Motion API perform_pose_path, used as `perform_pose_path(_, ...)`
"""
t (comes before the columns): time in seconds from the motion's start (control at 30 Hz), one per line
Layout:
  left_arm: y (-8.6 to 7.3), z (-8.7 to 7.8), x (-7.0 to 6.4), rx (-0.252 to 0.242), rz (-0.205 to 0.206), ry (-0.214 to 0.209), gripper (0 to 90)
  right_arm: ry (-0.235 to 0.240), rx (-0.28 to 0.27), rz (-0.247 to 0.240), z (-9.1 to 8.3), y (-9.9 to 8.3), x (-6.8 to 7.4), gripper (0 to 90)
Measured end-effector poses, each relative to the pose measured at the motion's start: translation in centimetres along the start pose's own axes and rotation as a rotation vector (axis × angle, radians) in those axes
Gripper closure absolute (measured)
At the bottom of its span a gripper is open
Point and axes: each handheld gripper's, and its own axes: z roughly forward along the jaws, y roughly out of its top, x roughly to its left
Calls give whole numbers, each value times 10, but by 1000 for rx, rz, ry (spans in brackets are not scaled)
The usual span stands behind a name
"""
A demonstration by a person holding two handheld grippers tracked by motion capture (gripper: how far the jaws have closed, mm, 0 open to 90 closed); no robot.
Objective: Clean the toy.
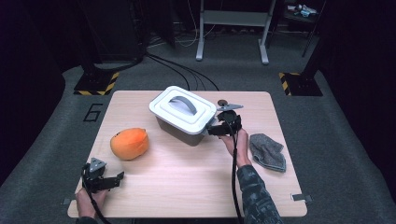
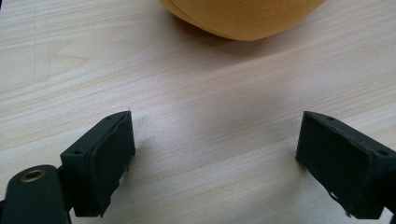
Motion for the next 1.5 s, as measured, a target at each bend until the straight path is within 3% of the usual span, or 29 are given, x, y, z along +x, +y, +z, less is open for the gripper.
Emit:
perform_pose_path(0.27,0,0,0,4,-2,-2,114,-14,11,-22,-1,2,-1,157)
perform_pose_path(0.4,0,0,-1,1,-1,-2,114,5,-1,-45,-6,4,-2,153)
perform_pose_path(0.5,0,0,-1,0,-1,-1,114,9,6,-31,-8,8,-2,190)
perform_pose_path(0.53,0,0,-1,0,0,-1,114,4,7,-43,-8,9,-3,210)
perform_pose_path(0.67,0,0,-1,1,2,0,114,-28,-12,-10,-6,13,-6,269)
perform_pose_path(0.87,0,-1,-1,1,6,2,115,-10,12,-10,-1,13,-8,396)
perform_pose_path(0.93,0,0,-1,1,5,3,115,-26,17,-17,0,13,-6,446)
perform_pose_path(1.5,0,-1,-1,1,11,7,115,-48,41,-3,-5,9,-5,446)
